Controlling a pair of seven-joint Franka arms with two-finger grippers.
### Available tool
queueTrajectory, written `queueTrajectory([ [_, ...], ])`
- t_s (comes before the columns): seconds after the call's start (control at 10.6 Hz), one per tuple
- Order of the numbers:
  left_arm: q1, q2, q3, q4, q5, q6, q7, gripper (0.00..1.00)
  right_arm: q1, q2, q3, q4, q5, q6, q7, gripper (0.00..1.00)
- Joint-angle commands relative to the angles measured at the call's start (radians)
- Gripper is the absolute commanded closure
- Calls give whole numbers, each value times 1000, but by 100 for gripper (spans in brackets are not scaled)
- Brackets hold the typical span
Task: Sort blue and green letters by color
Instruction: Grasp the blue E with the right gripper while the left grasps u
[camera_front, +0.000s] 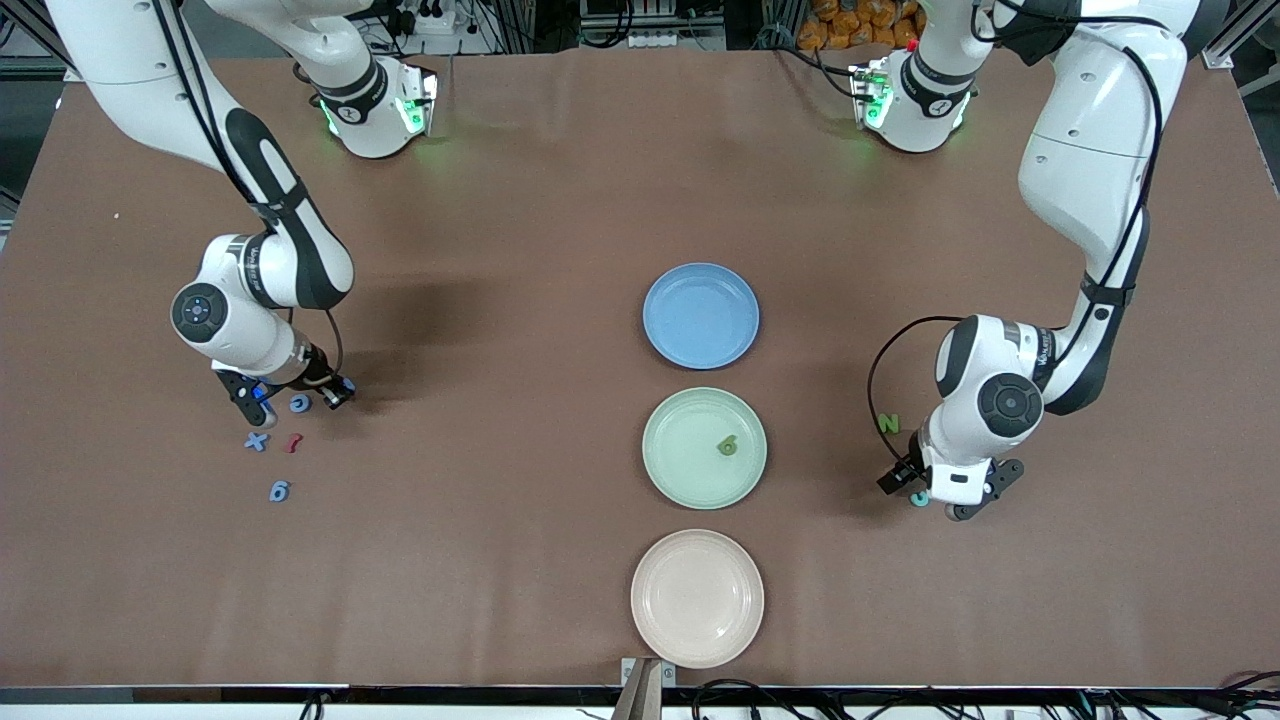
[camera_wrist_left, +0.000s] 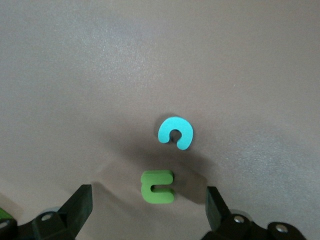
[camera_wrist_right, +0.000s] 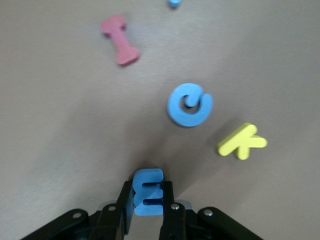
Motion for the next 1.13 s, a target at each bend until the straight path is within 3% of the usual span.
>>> queueTrajectory([
  [0.0, 1, 24, -1, 32, -18, 0, -8, 0, 10, -95, 45, 41, -3, -138, -212, 99],
  [0.19, 1, 27, 0, 34, -18, 1, -8, 0, 60, -160, 53, 87, -1, -308, -420, 99],
  [0.38, 1, 28, 0, 32, -13, 7, 0, 0, 106, -183, 129, 91, -4, -316, -573, 95],
  [0.47, 1, 27, 0, 32, -15, 28, -5, 62, 129, -181, 155, 101, -4, -315, -594, 94],
  [0.56, 9, 25, 0, 29, -16, 32, -11, 100, 196, -175, 157, 116, -3, -315, -604, 94],
  [1.03, 6, 16, -1, 26, -16, 30, -16, 100, 522, -57, 157, 299, 9, -303, -584, 94],
])
